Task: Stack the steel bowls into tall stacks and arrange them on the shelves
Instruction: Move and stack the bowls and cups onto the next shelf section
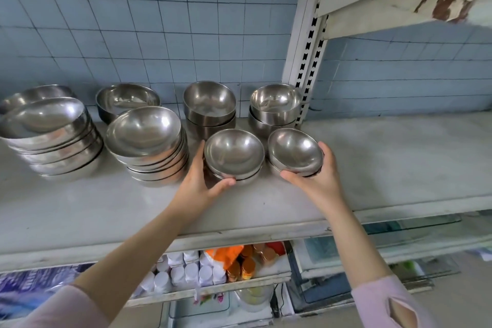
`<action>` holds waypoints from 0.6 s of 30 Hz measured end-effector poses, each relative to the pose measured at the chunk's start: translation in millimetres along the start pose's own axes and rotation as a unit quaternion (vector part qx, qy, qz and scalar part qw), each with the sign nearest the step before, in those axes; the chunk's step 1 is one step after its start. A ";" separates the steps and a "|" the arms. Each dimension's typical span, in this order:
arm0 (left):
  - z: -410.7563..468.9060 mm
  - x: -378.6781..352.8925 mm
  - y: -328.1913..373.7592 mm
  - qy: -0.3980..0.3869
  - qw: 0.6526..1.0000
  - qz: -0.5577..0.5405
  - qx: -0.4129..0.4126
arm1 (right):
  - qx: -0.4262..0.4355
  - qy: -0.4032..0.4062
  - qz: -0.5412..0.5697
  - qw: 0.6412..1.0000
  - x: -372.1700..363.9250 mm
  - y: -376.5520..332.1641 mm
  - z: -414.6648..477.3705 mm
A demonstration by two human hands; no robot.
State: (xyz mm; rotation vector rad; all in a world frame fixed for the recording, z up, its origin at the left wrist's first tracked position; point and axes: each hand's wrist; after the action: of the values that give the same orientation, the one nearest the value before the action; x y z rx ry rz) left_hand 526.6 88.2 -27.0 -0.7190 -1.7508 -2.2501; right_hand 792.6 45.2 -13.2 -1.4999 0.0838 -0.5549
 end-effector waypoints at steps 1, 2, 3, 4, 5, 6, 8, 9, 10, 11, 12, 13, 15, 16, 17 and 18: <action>-0.7 -0.7 -1.0 0.005 1.000 -0.003 0.001 | -0.005 0.001 0.007 1.000 2.5 1.5 -3.4; -1.3 -1.0 0.0 0.006 1.000 -0.010 -0.002 | -0.006 0.003 0.018 1.000 5.2 1.8 -7.7; -1.5 -1.0 0.5 0.007 1.000 -0.018 -0.004 | -0.007 0.010 0.031 0.999 7.9 2.5 -11.2; -1.4 -0.4 1.2 0.007 1.000 -0.025 -0.006 | -0.009 0.018 0.044 0.999 10.0 1.3 -14.1; -1.2 0.4 1.6 0.007 0.999 -0.033 -0.005 | -0.006 0.026 0.057 0.998 12.2 -0.5 -15.7; -1.1 1.1 1.9 0.007 0.999 -0.041 -0.003 | 0.000 0.029 0.066 0.997 13.5 -4.4 -16.4; -1.7 1.9 1.7 0.003 0.999 -0.053 -0.004 | 0.020 0.015 0.084 0.996 13.4 -18.9 -16.9; -2.2 1.8 1.4 -0.001 0.998 -0.055 -0.005 | 0.031 0.001 0.088 0.996 10.8 -27.3 -16.3; -3.0 1.6 2.2 -0.003 0.999 -0.053 -0.008 | 0.043 -0.012 0.084 0.995 7.0 -35.2 -15.7; -3.4 1.5 3.2 -0.004 0.999 -0.047 -0.011 | 0.054 -0.025 0.074 0.995 1.4 -42.6 -15.2; -4.0 1.5 4.8 -0.004 0.999 -0.041 -0.015 | 0.066 -0.039 0.063 0.995 -5.5 -50.7 -15.5; -4.0 1.6 5.6 -0.003 0.999 -0.037 -0.019 | 0.075 -0.051 0.049 0.995 -13.2 -56.9 -15.5; -4.0 2.2 6.8 -0.001 0.999 -0.037 -0.026 | 0.086 -0.070 0.021 0.994 -29.6 -65.7 -16.5; -3.9 2.5 6.9 0.001 0.999 -0.040 -0.025 | 0.090 -0.076 0.005 0.993 -37.9 -67.3 -16.9; -4.0 2.5 7.1 0.001 0.999 -0.044 -0.024 | 0.095 -0.079 -0.012 0.992 -44.9 -67.6 -17.9; -4.2 2.4 7.2 0.002 0.999 -0.048 -0.022 | 0.100 -0.078 -0.027 0.992 -50.9 -66.7 -19.1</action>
State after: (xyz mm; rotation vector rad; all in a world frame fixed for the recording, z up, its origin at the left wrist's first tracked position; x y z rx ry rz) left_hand 526.7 82.5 -20.4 -0.6516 -1.7766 -2.3578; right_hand 721.0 49.7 34.3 -1.3471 -0.1305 -0.4729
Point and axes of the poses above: each hand's wrist, its own z-axis towards the middle knuckle, its own x-axis out of the back of the hand, y = z × x, and after that the axes turned 3 degrees about z, right-handed
